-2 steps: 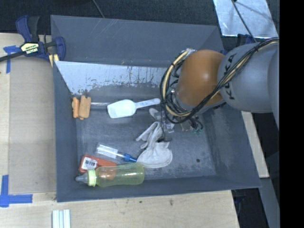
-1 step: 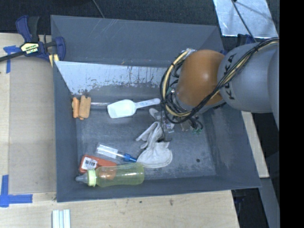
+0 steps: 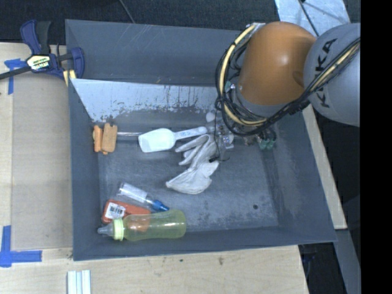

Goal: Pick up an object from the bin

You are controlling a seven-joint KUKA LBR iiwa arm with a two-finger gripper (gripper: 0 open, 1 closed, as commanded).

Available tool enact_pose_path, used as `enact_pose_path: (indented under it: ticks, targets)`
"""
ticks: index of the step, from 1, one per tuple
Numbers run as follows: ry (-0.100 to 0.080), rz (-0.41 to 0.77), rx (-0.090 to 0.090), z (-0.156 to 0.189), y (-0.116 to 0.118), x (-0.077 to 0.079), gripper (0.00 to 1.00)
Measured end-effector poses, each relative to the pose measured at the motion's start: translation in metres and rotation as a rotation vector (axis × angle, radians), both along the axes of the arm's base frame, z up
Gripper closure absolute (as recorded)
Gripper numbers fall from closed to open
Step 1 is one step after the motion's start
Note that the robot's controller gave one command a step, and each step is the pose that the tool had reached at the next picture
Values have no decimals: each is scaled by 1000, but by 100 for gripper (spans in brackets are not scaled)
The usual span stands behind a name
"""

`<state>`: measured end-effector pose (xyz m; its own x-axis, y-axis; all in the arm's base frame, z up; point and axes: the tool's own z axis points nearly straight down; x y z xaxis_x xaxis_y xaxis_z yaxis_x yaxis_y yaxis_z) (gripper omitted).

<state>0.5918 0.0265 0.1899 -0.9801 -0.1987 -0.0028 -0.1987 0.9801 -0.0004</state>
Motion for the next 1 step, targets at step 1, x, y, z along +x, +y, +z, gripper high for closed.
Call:
enact_pose_path:
  ticks: [1]
  targets:
    - [0, 0, 0, 0, 0, 0, 100]
